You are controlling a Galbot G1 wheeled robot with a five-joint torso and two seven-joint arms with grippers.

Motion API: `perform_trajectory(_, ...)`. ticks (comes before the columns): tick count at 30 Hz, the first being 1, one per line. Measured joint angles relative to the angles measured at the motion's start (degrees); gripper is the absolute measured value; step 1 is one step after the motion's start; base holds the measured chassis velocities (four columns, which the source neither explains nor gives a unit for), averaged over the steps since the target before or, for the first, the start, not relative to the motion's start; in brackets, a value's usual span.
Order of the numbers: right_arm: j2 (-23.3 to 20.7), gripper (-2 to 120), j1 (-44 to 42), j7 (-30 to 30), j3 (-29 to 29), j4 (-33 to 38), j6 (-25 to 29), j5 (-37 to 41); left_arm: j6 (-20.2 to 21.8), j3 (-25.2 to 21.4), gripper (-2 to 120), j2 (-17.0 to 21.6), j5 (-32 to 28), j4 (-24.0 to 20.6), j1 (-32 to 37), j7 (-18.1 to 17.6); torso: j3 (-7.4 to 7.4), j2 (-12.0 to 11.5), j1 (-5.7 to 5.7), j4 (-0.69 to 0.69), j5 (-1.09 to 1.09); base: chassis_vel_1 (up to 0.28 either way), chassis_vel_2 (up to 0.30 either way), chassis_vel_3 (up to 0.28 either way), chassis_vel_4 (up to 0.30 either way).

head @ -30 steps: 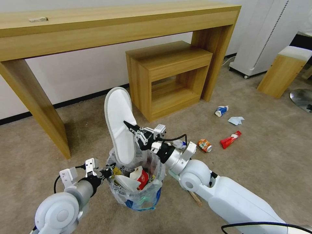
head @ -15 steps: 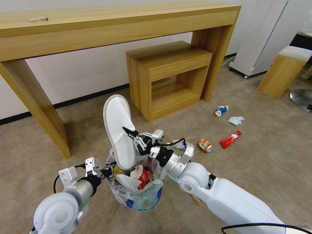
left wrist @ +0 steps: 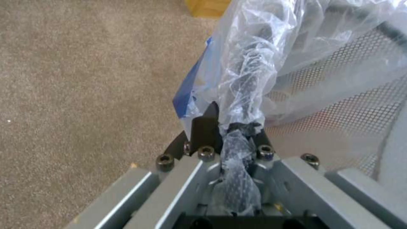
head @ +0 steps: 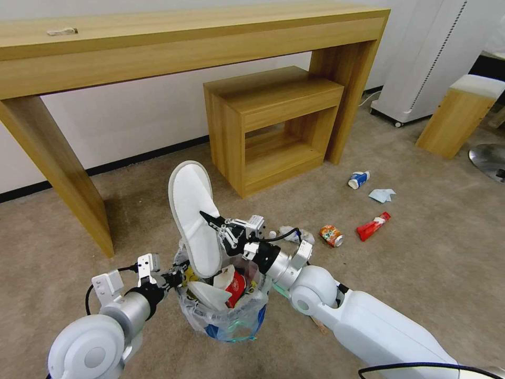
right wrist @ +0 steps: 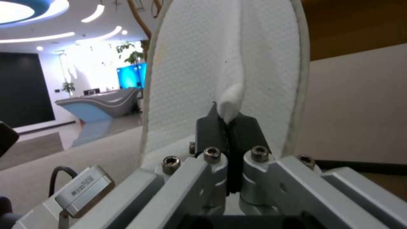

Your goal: Pick up the trash bin and place the garbage on the floor into it.

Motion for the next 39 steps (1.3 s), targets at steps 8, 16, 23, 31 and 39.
perform_trajectory(8,-0.1,0,0.2,-0.8,0.2,-0.6,0.7,-0.6,0.0,-0.3,2,0.0,-0.2,-0.5,0.2,0.0,0.00,0.0,0.00,0.00,0.00,0.000,0.000,0.000,0.000)
perform_trajectory(16,-0.7,0,-0.1,-1.8,0.9,-1.8,2.1,-1.8,0.0,-0.4,2,0.0,-0.4,-1.0,0.4,-0.1,0.00,0.0,0.00,0.00,0.00,0.000,0.000,0.000,0.000)
perform_trajectory(23,-1.0,0,-1.2,-2.6,1.9,-2.5,2.7,-2.9,0.0,-0.7,2,0.1,-0.7,-1.2,0.4,-0.1,0.00,0.0,0.00,0.00,0.00,0.000,0.000,0.000,0.000)
perform_trajectory(31,-1.5,22,-2.2,-3.5,3.0,-2.7,3.1,-3.4,-0.1,-0.9,2,0.4,-1.4,-1.4,0.2,-0.3,0.00,0.0,0.00,0.00,0.00,0.000,0.000,0.000,0.000)
perform_trajectory(39,-1.5,48,-2.6,-3.7,3.3,-2.4,3.1,-3.4,-0.3,-1.4,2,0.6,-1.7,-1.3,0.0,-0.4,0.00,0.0,0.00,0.00,0.00,0.000,0.000,0.000,0.000)
